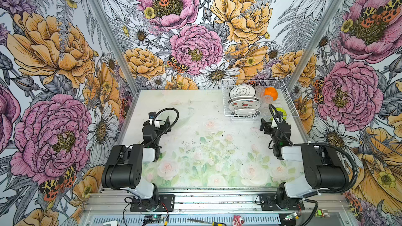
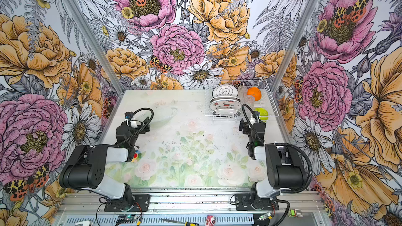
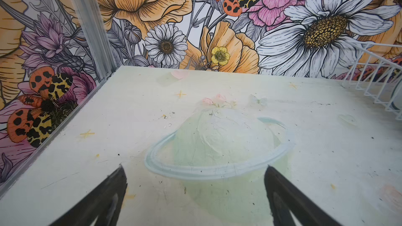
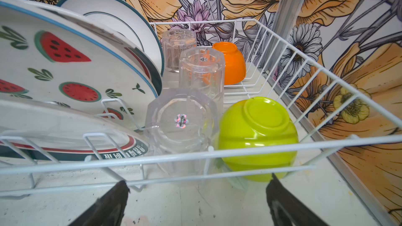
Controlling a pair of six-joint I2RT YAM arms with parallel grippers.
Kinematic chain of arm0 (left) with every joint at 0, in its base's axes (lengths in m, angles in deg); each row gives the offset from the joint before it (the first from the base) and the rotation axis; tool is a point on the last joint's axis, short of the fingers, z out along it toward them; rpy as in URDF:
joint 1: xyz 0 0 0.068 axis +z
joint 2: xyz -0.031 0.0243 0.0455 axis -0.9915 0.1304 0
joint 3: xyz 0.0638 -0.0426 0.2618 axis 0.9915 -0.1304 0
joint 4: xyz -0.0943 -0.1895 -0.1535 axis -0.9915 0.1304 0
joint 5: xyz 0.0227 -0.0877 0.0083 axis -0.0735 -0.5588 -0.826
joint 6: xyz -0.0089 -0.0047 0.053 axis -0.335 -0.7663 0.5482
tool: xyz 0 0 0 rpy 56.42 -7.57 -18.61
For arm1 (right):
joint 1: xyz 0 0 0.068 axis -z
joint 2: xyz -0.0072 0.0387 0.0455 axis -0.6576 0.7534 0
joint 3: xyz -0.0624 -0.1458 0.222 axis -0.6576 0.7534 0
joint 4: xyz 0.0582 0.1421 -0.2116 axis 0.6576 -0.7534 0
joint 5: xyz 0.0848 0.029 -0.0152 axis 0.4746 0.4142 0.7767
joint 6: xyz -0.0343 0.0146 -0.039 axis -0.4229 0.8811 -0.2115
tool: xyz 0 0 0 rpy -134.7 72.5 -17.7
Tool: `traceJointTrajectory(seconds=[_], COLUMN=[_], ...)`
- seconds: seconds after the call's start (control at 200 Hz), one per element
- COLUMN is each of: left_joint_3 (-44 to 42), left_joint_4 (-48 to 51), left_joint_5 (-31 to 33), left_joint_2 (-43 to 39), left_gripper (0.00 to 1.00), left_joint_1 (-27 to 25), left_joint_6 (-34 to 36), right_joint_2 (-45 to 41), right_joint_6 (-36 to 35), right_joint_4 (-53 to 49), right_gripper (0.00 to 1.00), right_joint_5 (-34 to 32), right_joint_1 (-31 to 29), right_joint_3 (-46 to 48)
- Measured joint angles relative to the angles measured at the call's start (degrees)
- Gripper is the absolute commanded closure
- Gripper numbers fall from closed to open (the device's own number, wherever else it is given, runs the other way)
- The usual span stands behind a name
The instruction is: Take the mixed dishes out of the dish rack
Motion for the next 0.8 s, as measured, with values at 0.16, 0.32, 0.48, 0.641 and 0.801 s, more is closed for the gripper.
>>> traceJointTrajectory(seconds=[0.16, 0.32, 0.48, 0.641, 0.801], left_joint_3=[0.0, 0.0, 0.0, 0.0, 0.0], left_joint_4=[0.0, 0.0, 0.0, 0.0, 0.0], left_joint_5=[0.0, 0.0, 0.0, -0.3, -1.0], left_joint_2=[0.0, 0.0, 0.0, 0.0, 0.0], left_gripper=[0.01, 0.01, 0.01, 0.01, 0.01], left_joint_1=[0.0, 0.0, 0.0, 0.2, 1.0], left_joint_6=[0.0, 0.0, 0.0, -0.1, -0.1], right_joint_2=[0.0, 0.0, 0.0, 0.0, 0.0], right_joint_6=[0.0, 0.0, 0.0, 0.0, 0.0], right_joint_4=[0.0, 0.0, 0.0, 0.0, 0.0], right_gripper=[0.00, 0.01, 0.00, 0.01, 0.01], right_joint_5=[0.0, 0.0, 0.0, 0.0, 0.0], right_joint_1=[0.0, 0.0, 0.0, 0.0, 0.0], right_joint_3=[0.0, 0.0, 0.0, 0.0, 0.0])
